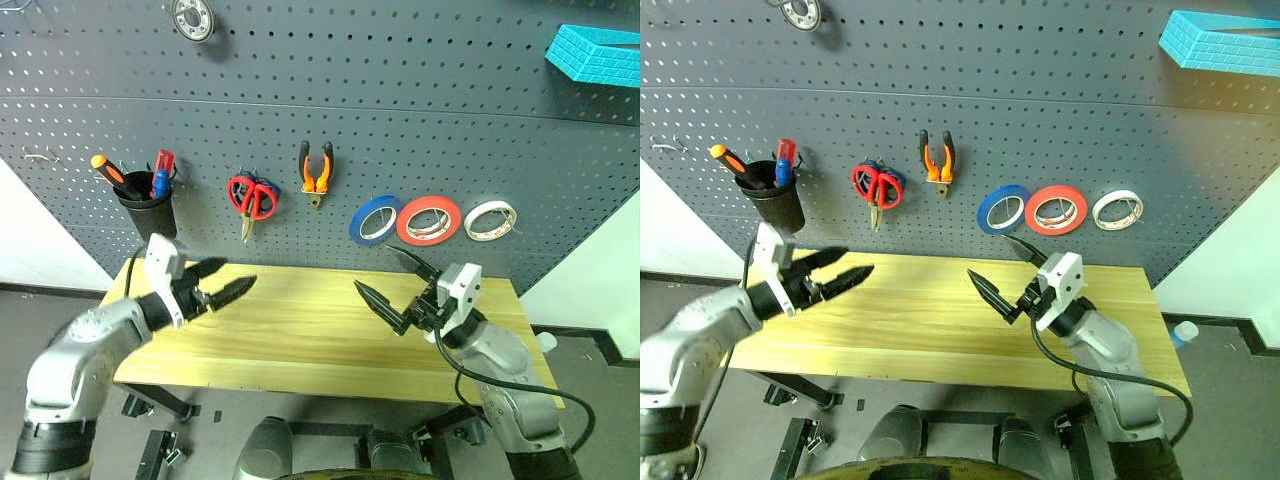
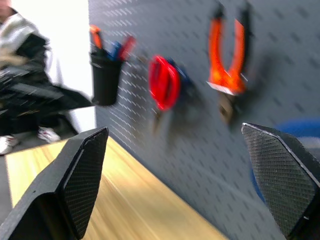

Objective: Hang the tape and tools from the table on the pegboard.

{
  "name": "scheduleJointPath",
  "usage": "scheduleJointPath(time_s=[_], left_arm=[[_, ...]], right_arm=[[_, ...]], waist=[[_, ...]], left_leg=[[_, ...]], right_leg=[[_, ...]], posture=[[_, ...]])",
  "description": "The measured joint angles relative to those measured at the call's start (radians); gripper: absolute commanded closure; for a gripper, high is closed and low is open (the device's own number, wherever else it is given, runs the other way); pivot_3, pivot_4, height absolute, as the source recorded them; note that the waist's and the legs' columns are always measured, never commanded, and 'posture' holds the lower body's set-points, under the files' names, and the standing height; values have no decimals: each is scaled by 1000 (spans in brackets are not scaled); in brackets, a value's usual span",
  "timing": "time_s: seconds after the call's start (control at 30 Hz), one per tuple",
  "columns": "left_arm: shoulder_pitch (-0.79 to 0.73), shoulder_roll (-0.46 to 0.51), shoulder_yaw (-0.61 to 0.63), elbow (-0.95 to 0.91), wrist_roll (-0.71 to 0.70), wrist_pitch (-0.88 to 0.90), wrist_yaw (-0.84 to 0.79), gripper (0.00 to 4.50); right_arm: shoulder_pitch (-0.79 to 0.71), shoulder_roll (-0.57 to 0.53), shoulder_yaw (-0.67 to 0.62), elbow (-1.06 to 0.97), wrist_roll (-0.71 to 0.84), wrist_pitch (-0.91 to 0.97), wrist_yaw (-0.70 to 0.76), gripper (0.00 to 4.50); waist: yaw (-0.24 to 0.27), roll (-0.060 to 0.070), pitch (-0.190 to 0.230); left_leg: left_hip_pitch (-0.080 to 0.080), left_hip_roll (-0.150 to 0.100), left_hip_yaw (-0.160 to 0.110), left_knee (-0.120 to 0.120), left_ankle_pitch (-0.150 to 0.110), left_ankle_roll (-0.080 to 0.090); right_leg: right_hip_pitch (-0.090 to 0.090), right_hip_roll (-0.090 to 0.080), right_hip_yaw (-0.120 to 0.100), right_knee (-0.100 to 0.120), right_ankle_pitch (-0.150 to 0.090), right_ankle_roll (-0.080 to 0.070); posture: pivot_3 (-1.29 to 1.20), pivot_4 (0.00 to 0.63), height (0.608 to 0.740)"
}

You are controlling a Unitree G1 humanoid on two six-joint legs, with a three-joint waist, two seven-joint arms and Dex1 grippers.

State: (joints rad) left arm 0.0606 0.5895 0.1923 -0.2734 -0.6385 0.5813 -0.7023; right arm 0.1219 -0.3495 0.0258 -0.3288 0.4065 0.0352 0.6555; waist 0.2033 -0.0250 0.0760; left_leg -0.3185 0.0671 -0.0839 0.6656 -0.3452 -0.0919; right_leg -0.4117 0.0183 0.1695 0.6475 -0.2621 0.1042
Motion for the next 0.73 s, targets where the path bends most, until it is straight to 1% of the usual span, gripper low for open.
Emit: scheduleJointPath(time_s=[0.07, 0.17, 0.27, 0.37, 0.57, 0.73], left_arm=[[34, -36, -11, -1, 20, -23, 14, 21], [63, -92, -9, 4, 78, -108, 62, 21], [77, -148, 7, 28, 115, -179, 104, 21], [81, -174, 6, 40, 129, -205, 110, 21], [21, -196, -2, 94, 127, -223, 93, 21], [25, -206, 8, 125, 124, -254, 76, 21]], right_arm=[[30, 0, -11, -1, 0, 6, -13, 0], [85, 6, -23, -19, 0, 27, -54, 0], [134, 17, -62, -20, 2, 61, -111, 0], [160, 25, -97, -19, 10, 63, -130, 0], [204, 49, -133, 3, 70, -15, -47, 0], [265, 61, -173, 22, 98, -96, 17, 0]], waist=[[6, 0, -1], [8, 2, -9], [4, 3, -15], [0, 4, -18], [-4, 7, -25], [-4, 8, -25]], left_leg=[[-1, 0, -1, 0, 0, 0], [-1, 0, -1, 0, 0, 0], [-1, 0, 0, 0, 0, 0], [-1, 0, 0, 0, 0, 0], [-1, 0, 0, 0, 0, 0], [-1, 0, 0, -1, 0, 0]], right_leg=[[-3, 0, 0, 1, 0, 0], [-2, 0, 0, 0, 0, 0], [0, 0, 0, -1, 0, 0], [-1, 0, 0, 0, -2, 4], [-1, 0, 0, -1, -3, 5], [-1, 0, 0, -1, -4, 6]], posture=[[409, 0, 727], [406, 0, 727], [407, 0, 727], [398, 0, 727], [395, 0, 727], [401, 0, 727]])
